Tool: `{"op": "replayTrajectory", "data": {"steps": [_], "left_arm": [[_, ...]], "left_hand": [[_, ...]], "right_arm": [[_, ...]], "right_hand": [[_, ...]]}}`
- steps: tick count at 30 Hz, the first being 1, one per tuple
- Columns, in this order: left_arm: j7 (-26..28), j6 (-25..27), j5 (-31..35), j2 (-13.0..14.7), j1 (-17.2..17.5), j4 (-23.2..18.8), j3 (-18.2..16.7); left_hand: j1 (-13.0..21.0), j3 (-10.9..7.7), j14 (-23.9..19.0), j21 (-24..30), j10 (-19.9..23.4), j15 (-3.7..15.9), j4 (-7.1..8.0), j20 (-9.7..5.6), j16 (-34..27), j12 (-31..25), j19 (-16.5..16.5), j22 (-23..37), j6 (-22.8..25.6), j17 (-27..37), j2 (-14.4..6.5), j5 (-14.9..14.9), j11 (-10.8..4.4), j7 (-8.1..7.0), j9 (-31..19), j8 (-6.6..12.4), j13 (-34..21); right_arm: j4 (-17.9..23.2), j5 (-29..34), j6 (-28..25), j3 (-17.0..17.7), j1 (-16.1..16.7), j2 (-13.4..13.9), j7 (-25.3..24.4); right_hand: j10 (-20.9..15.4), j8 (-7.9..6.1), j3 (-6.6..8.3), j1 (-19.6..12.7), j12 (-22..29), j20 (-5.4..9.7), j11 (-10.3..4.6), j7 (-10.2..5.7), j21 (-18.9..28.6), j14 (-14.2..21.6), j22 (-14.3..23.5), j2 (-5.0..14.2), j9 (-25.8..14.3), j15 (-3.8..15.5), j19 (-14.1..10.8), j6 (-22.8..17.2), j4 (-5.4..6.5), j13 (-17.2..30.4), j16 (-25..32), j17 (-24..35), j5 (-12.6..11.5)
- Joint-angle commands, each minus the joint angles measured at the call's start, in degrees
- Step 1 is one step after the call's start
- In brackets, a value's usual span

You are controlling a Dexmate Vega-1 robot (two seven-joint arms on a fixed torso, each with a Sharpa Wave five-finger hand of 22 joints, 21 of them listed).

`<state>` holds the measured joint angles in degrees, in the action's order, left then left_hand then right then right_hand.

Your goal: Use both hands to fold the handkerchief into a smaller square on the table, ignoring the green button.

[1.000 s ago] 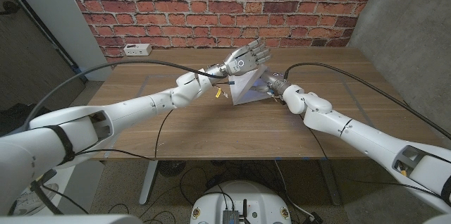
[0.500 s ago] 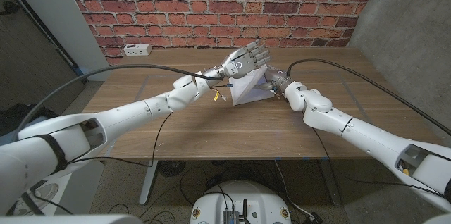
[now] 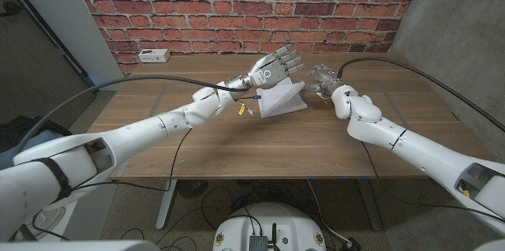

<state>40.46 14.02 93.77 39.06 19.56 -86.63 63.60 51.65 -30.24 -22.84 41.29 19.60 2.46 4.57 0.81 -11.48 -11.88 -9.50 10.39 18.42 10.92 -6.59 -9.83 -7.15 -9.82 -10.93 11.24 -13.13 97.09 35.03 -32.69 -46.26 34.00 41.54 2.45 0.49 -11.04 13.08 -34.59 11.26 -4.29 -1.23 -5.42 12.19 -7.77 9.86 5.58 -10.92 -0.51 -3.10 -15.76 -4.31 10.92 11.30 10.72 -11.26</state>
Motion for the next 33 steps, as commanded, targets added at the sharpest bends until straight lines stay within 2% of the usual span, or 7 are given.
{"op": "replayTrajectory", "data": {"steps": [1,7,10,13,20,27,33], "left_arm": [[0.05,0.11,0.36,0.12,1.91,-1.38,-2.01],[-0.51,0.62,-0.92,0.11,3.07,-1.78,-3.09],[-0.76,1.33,-2.2,-0.11,3.97,-1.92,-3.94],[-0.95,1.87,-4.13,-0.48,4.92,-2.07,-4.93],[-1.48,2.56,-10.48,-1.5,7.2,-2.52,-7.6],[-2.41,1.75,-18.0,-1.84,9.5,-4.09,-10.41],[-4.76,-0.63,-27.85,-2.4,11.54,-5.74,-13.98]], "left_hand": [[-0.54,-0.13,-0.45,-0.22,0.26,6.34,-0.25,0.44,-0.02,-0.34,-0.33,0.15,0.6,-0.03,-0.06,-0.41,0.12,-0.22,-0.13,0.03,-0.08],[-0.8,-0.12,-0.48,-0.21,0.28,6.36,-0.33,0.42,-0.01,-0.34,-0.43,0.13,0.69,-0.08,-0.04,-0.39,0.12,-0.17,-0.12,0.02,-0.04],[-0.96,-0.1,-0.49,-0.16,0.3,6.35,-0.35,0.49,0.0,-0.35,-0.6,0.13,0.78,-0.09,-0.01,-0.38,0.13,-0.23,-0.12,0.04,-0.01],[-1.14,-0.04,-0.5,-0.12,0.32,6.39,-0.35,0.55,0.0,-0.36,-0.75,0.13,0.88,-0.11,0.06,-0.35,0.12,-0.19,-0.11,0.06,0.01],[-1.71,0.2,-0.63,-0.06,0.39,6.22,-0.41,0.46,-0.02,-0.38,-1.07,0.11,1.19,-0.16,0.43,-0.29,0.16,-0.23,-0.1,0.11,0.07],[-2.22,0.37,-0.68,-0.02,0.43,6.15,-0.43,0.71,-0.02,-0.4,-1.28,0.11,1.58,-0.19,0.64,-0.26,0.34,0.12,-0.08,0.2,0.13],[-2.66,0.47,-0.81,-0.03,0.55,5.87,-0.45,0.9,-0.05,-0.44,-1.35,0.11,1.76,-0.2,0.73,-0.24,0.7,0.29,-0.07,0.19,0.18]], "right_arm": [[2.33,-0.36,-7.77,2.72,1.59,1.64,-4.33],[2.4,-1.01,-8.65,3.26,2.1,1.54,-6.88],[2.45,-2.01,-8.48,4.13,2.8,1.2,-9.04],[2.64,-3.6,-7.47,4.99,3.31,1.32,-10.16],[3.06,-8.59,-4.3,7.76,4.79,1.43,-12.51],[3.63,-14.65,-0.79,10.82,6.38,1.54,-13.96],[3.07,-22.01,5.81,14.76,8.59,1.43,-15.79]], "right_hand": [[-1.04,-0.67,0.47,-1.09,0.67,0.11,-0.38,0.02,0.36,0.8,0.16,0.32,-0.01,0.16,-1.18,-0.97,-0.82,0.04,0.58,0.06,0.02],[-2.42,-0.93,1.25,-2.16,0.98,0.69,-0.7,0.22,0.64,2.24,0.15,1.25,-0.01,0.82,-2.92,-2.45,-1.7,0.01,0.88,-0.01,0.21],[-4.32,-1.02,2.36,-2.67,1.4,1.82,-1.23,-0.32,0.84,3.8,0.16,3.69,-0.03,1.96,-4.57,-3.73,-1.65,0.0,1.35,0.18,0.4],[-5.2,-1.04,2.59,-2.48,1.57,2.24,-1.44,-0.34,0.93,4.59,0.16,4.31,-0.04,2.31,-5.3,-4.27,-1.4,0.0,1.63,0.29,0.43],[-6.39,-1.04,3.01,-2.34,1.7,2.41,-1.79,-0.22,1.26,6.46,0.17,4.74,-0.05,3.21,-7.08,-5.18,-1.2,0.0,2.2,0.37,0.38],[-6.87,-1.02,3.24,-2.3,1.74,2.63,-1.69,-0.11,1.28,6.97,0.18,4.96,-0.06,3.38,-7.54,-5.53,-1.09,0.01,2.33,0.42,0.33],[-7.75,-1.08,3.47,-2.09,1.89,2.71,-1.51,0.18,1.26,7.72,0.2,5.18,-0.06,3.16,-7.96,-6.14,-0.79,0.01,2.59,0.53,0.25]]}}
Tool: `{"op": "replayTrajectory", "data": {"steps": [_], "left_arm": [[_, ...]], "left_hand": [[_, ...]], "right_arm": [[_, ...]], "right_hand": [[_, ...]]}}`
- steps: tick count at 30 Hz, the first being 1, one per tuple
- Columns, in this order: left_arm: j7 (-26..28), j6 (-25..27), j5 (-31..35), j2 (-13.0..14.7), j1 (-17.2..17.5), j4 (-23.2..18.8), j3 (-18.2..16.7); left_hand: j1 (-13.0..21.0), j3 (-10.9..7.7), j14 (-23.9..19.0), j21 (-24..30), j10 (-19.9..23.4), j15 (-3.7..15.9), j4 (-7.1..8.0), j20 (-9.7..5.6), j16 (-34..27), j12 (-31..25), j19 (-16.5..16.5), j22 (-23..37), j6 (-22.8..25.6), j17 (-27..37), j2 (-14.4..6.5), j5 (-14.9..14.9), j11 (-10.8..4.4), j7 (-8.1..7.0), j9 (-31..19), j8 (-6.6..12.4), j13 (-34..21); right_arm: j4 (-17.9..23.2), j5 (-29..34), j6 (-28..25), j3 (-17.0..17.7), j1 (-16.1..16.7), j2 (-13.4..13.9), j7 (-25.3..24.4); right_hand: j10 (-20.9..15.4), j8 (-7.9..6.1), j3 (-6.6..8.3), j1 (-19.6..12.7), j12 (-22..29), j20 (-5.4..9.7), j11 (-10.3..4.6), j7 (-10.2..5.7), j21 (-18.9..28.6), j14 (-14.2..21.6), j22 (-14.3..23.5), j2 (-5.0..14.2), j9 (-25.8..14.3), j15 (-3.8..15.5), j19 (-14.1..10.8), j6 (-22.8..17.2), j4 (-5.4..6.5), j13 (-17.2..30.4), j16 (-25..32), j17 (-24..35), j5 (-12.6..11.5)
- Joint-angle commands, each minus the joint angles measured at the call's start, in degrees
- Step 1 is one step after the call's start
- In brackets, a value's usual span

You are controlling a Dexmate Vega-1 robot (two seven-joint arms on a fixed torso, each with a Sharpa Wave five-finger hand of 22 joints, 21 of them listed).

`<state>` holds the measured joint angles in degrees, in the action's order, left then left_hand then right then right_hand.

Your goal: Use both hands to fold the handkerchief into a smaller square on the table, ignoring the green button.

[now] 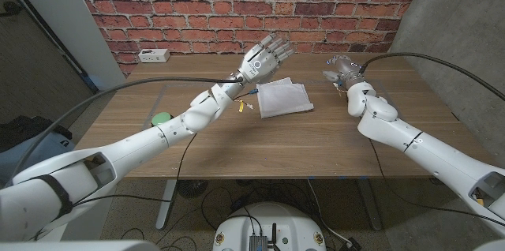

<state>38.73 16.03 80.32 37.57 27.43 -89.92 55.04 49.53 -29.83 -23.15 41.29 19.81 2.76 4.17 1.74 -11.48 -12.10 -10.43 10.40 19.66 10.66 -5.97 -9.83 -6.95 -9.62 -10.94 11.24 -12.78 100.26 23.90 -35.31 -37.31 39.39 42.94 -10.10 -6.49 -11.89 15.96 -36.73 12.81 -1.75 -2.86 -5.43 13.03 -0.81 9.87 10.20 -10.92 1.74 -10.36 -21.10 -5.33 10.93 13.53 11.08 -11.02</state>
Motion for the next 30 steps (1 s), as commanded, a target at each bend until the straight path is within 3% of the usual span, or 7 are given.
{"op": "replayTrajectory", "data": {"steps": [1,18,30], "left_arm": [[-3.47,-3.01,-16.05,-1.01,4.04,-2.76,-6.04],[-12.1,-11.14,-39.01,-1.14,7.95,-5.66,-14.0],[-22.29,-19.21,-60.38,-1.52,9.73,-4.02,-19.92]], "left_hand": [[-0.59,0.07,-0.57,-0.02,0.35,5.48,-0.06,0.02,-0.07,-0.22,-0.46,0.1,0.5,0.06,0.12,-0.24,0.52,0.14,-0.06,0.18,-0.16],[-1.7,-0.11,-1.09,-0.24,0.76,3.86,-0.4,1.43,-0.22,-0.37,-0.14,0.17,1.03,0.04,-0.31,-0.4,2.43,2.25,-0.02,0.13,0.0],[-3.13,-0.36,-0.37,-0.4,0.73,1.42,-0.34,3.11,-0.02,-0.35,0.21,0.31,1.38,0.19,-1.39,-0.74,4.29,4.89,0.01,0.04,0.09]], "right_arm": [[-0.16,-11.73,9.09,6.18,3.41,-0.02,-3.47],[-1.56,-24.01,20.15,10.97,7.13,-0.18,-5.28],[-1.35,-29.86,25.61,13.07,9.68,-0.34,-5.68]], "right_hand": [[-0.84,-0.23,0.6,0.07,0.36,0.11,0.12,0.2,0.42,0.79,0.19,0.57,-0.06,0.91,-0.75,-0.83,0.25,0.0,0.38,0.18,0.0],[-3.02,-0.27,1.42,0.49,0.61,-0.15,0.96,0.96,0.38,3.23,0.26,0.89,-0.04,0.64,-1.82,-2.29,1.01,0.03,1.25,0.47,-0.33],[-3.88,-0.24,1.83,0.8,0.6,-0.33,1.42,1.53,0.36,4.53,0.29,0.92,-0.02,0.02,-2.35,-3.0,1.48,0.04,1.74,0.64,-0.51]]}}
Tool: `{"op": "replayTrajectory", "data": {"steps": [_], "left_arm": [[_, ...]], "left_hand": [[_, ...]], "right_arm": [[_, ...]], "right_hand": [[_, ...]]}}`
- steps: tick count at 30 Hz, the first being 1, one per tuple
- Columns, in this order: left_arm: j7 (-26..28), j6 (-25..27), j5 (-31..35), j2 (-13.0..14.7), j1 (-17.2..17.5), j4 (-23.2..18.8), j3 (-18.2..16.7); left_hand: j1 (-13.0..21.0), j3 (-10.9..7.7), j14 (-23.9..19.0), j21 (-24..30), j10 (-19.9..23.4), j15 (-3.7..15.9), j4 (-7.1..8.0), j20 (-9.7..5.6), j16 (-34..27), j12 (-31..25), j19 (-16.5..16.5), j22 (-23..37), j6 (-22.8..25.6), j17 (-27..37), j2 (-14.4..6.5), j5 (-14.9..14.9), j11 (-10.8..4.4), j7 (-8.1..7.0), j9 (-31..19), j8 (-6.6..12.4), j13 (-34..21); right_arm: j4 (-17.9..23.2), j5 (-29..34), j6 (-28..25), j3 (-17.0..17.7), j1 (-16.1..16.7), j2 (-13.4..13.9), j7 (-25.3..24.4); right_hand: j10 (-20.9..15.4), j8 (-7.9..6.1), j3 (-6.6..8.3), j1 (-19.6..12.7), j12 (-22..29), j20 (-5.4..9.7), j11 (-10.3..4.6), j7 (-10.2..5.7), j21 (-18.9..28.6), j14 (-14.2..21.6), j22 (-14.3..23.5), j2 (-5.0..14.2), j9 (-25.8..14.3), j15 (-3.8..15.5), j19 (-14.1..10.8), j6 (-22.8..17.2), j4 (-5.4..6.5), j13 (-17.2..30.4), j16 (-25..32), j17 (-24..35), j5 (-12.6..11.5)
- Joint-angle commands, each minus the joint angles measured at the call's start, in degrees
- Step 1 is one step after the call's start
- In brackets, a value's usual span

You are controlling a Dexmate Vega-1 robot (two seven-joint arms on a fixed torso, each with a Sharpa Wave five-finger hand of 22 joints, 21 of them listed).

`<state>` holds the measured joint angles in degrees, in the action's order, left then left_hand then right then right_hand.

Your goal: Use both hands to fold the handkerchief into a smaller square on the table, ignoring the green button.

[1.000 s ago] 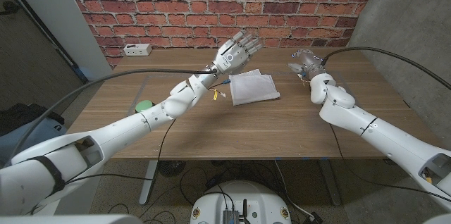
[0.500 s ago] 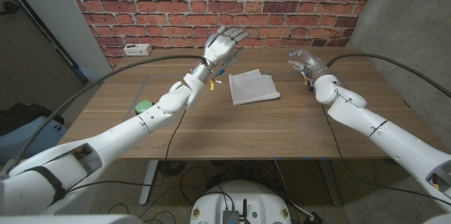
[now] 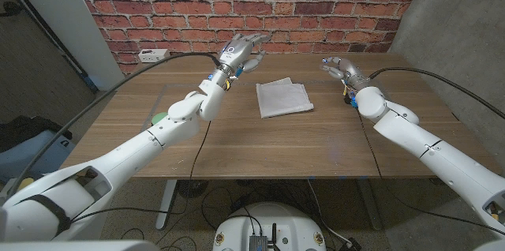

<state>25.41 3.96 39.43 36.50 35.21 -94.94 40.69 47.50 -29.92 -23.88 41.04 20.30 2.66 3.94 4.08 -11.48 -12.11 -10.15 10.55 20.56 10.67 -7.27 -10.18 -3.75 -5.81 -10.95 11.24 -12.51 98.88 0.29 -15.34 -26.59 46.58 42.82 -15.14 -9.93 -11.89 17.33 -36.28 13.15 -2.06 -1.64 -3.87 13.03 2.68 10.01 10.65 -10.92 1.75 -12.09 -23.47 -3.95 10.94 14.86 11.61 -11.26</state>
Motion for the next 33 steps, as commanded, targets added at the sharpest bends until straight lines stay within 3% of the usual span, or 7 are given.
{"op": "replayTrajectory", "data": {"steps": [1,15,26,27,28,33], "left_arm": [[-10.03,-7.59,-21.54,-0.58,2.09,1.26,-6.06],[-20.29,-10.11,-45.71,-1.65,5.6,3.41,-11.97],[-27.39,-10.63,-60.48,-0.34,8.46,4.08,-15.44],[-27.98,-10.58,-61.7,-0.13,8.74,4.1,-15.76],[-29.47,-11.35,-64.0,-0.05,9.28,4.81,-16.45],[-34.54,-14.15,-69.5,0.14,9.68,8.39,-17.45]], "left_hand": [[-1.32,-0.28,0.41,-0.17,0.2,1.36,-0.05,1.21,-0.03,-0.33,0.0,0.18,0.48,0.21,-0.25,-0.44,1.37,1.34,0.02,0.01,-0.18],[-5.95,0.54,1.16,-0.66,1.08,-3.17,1.63,4.37,-0.28,-0.7,1.33,0.44,3.18,0.67,-1.57,-0.76,5.31,6.3,-0.03,0.47,-0.14],[-11.12,2.32,1.5,-0.98,1.16,-5.26,4.63,5.34,-0.63,-0.72,2.13,0.61,3.06,1.05,-2.25,-0.07,7.33,7.83,-0.26,0.12,-0.17],[-11.33,2.39,1.52,-0.99,1.18,-5.38,4.73,5.32,-0.63,-0.72,2.13,0.61,3.07,1.06,-2.27,-0.05,7.32,8.0,-0.27,0.12,-0.17],[-11.79,2.56,1.56,-1.03,1.17,-5.47,4.94,5.47,-0.65,-0.72,2.24,0.62,3.07,1.08,-2.27,0.01,7.49,8.19,-0.28,0.11,-0.17],[-13.3,3.19,1.46,-1.07,1.42,-5.73,5.49,5.52,-0.77,-0.81,2.28,0.66,3.14,1.11,-2.03,0.2,7.7,8.55,-0.3,0.09,-0.17]], "right_arm": [[0.18,-6.61,5.75,2.5,2.71,-0.23,-0.74],[2.64,-11.0,8.97,4.3,6.53,-0.53,-2.07],[3.51,-13.88,14.44,5.83,9.66,-1.99,-3.3],[3.52,-14.79,15.08,6.14,10.02,-2.21,-2.97],[1.83,-16.81,19.05,6.6,10.52,-3.17,-1.46],[0.77,-18.59,22.95,7.74,12.64,-5.42,-3.33]], "right_hand": [[-0.46,-0.26,0.49,0.38,0.25,0.03,0.21,-0.07,0.35,1.09,0.15,0.49,-0.02,0.03,-0.62,-0.74,0.15,0.04,0.44,0.14,-0.28],[-1.42,-0.21,0.9,0.71,0.3,-0.27,0.83,0.31,0.27,2.05,0.19,0.5,-0.01,-0.26,-0.93,-1.39,0.62,0.06,0.8,0.31,-0.44],[-2.26,-0.2,1.22,0.58,0.28,-1.15,1.51,1.26,0.21,3.18,0.22,-0.19,0.01,-0.9,-1.27,-2.16,0.35,0.07,1.02,0.17,-0.61],[-2.32,-0.13,1.17,0.59,0.23,-1.77,1.62,1.31,0.24,3.3,0.23,-0.61,0.02,-1.02,-1.47,-2.19,0.18,0.07,0.94,0.07,-0.61],[-2.5,0.06,0.94,0.91,0.1,-3.77,1.82,1.57,0.26,3.55,0.23,-1.43,0.04,-1.28,-1.88,-2.25,-0.07,0.07,0.74,-0.1,-0.53],[-3.33,0.13,0.43,1.89,0.06,-4.59,3.71,2.96,-0.14,4.18,0.24,-2.58,0.06,-2.57,-1.53,-2.77,-0.27,0.1,0.45,-0.28,-0.3]]}}
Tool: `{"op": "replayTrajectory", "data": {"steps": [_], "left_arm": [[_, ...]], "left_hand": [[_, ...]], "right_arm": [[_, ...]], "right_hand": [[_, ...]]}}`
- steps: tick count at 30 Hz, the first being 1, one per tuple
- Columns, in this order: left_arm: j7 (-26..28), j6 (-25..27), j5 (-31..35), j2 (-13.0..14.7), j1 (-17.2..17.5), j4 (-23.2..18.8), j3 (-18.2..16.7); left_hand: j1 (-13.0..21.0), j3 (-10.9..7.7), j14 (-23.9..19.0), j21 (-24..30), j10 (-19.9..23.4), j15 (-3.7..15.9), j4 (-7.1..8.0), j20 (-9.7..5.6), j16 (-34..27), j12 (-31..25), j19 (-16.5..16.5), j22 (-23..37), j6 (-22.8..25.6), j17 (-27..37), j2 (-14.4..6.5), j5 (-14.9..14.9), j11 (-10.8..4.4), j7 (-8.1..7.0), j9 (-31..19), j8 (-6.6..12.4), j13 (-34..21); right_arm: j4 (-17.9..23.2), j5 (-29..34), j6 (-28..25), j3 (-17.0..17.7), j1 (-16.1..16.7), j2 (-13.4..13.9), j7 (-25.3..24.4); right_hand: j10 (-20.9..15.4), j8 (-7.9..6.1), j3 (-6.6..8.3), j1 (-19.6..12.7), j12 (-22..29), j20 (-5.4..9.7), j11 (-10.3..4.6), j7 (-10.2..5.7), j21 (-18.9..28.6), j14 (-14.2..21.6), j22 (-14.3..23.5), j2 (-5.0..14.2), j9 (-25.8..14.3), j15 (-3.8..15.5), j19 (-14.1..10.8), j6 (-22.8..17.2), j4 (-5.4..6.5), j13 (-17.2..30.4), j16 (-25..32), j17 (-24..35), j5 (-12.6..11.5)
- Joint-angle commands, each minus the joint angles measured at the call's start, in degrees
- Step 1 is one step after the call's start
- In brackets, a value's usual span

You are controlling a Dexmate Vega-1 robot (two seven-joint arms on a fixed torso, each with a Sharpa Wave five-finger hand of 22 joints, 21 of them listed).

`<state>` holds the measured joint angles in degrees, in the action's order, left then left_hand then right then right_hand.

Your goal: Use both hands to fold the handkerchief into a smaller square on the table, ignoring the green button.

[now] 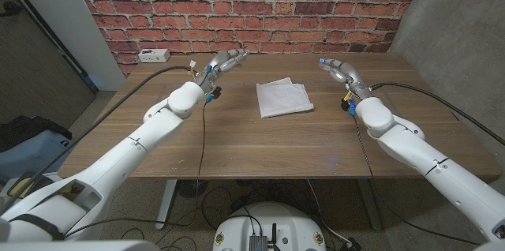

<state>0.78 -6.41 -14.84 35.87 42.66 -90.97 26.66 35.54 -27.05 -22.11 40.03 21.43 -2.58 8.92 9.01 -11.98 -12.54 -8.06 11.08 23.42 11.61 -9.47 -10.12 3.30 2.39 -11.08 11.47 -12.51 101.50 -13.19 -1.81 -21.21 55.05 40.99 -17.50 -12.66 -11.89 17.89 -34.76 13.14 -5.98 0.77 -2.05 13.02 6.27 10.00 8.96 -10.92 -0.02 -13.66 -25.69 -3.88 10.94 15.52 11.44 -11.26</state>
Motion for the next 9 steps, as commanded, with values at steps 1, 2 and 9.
{"op": "replayTrajectory", "data": {"steps": [1,2,9], "left_arm": [[-11.03,-3.83,-16.27,0.82,2.06,5.29,-3.48],[-11.95,-3.84,-16.99,0.89,1.82,6.19,-3.47],[-10.92,-1.62,-20.63,0.04,2.43,9.6,-4.0]], "left_hand": [[-1.52,0.4,-0.27,-0.07,0.29,-0.53,0.57,0.61,-0.26,-0.38,0.22,0.13,0.23,0.17,0.21,0.17,0.72,0.37,-0.16,-0.17,-0.17],[-1.72,0.49,-0.23,-0.07,0.29,-0.53,0.63,0.6,-0.25,-0.38,0.21,0.13,0.21,0.18,0.25,0.2,0.78,0.41,-0.17,-0.18,-0.17],[-3.69,1.23,-0.15,-0.17,-0.33,-1.11,1.07,0.88,-0.32,-0.14,0.37,0.19,-0.62,0.22,0.27,0.3,1.42,1.03,-0.18,-0.52,-0.19]], "right_arm": [[-1.43,-4.89,9.56,2.65,4.84,-3.89,-2.1],[-0.51,-4.22,9.02,2.88,5.58,-4.0,-3.6],[3.54,-1.41,10.53,1.74,9.02,-6.19,-7.77]], "right_hand": [[-0.93,0.11,-0.14,0.48,0.14,-0.8,1.39,1.25,-0.18,0.83,0.26,-0.96,0.06,-0.91,0.07,-0.71,-0.36,0.09,-0.19,-0.13,-0.28],[-1.18,0.12,-0.15,0.67,0.16,-0.89,1.92,1.5,-0.25,0.93,0.26,-0.98,0.06,-1.1,0.14,-0.82,-0.33,0.1,-0.25,-0.13,-0.25],[-1.58,0.11,-0.23,1.16,0.15,-1.05,2.06,1.78,-0.42,1.23,0.27,-1.1,0.07,-1.21,0.36,-1.17,-0.26,0.11,-0.34,-0.12,-0.17]]}}
